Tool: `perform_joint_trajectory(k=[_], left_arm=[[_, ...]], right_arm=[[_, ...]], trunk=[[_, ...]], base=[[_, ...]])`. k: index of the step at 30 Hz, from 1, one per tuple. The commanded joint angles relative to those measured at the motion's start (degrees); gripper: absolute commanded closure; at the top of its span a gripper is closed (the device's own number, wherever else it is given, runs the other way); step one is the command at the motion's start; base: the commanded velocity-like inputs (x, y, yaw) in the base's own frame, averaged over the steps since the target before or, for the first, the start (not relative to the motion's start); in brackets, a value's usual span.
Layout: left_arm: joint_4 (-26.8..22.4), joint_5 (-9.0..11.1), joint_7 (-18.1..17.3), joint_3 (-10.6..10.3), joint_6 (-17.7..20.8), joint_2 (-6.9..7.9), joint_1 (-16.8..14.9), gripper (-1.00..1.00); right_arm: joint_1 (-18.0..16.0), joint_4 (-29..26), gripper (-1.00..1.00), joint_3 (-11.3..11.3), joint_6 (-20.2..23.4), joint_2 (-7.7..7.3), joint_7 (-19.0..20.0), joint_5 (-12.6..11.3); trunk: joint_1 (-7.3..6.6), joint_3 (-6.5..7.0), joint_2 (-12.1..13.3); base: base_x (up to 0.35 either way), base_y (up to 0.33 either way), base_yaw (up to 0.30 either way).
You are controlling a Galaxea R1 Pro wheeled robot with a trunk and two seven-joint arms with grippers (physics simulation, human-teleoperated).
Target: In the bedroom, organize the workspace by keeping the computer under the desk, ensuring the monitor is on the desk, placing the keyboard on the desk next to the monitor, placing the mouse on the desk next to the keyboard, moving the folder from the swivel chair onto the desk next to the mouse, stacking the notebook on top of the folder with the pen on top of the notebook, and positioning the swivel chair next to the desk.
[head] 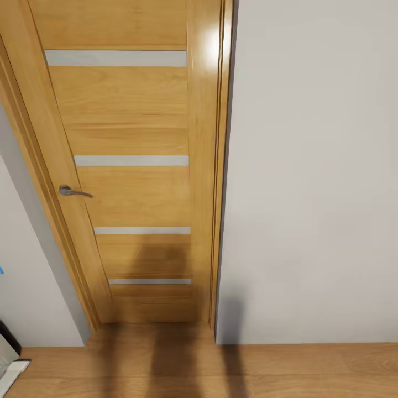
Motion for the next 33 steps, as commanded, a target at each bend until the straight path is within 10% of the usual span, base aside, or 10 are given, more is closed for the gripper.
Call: perform_joint_trajectory(k=[1, 10, 33], left_arm=[[-0.33, 0.33, 0.13, 0.32, -0.33, -0.33, 0.09, -1.0], [-1.3, -0.66, 0.25, -0.58, 0.65, -3.04, 0.08, -1.0], [-2.9, -0.54, 0.26, -0.53, 1.33, -3.06, 0.08, -1.0]], right_arm=[[-0.34, -0.33, -1.0, 0.1, -0.33, 0.33, -0.33, 0.33], [0.14, -1.03, -1.0, -0.4, -1.32, 1.28, -0.37, -0.06], [0.17, -2.56, -1.0, -0.35, -8.7, 1.49, -0.35, -0.26]], trunk=[[0.0, -0.03, -0.01], [-1.97, 1.59, 3.6], [-7.02, 5.72, 12.82]], base=[[0.0, 0.0, 0.0], [0.0, 0.0, 0.0], [0.0, 0.0, 0.001]])
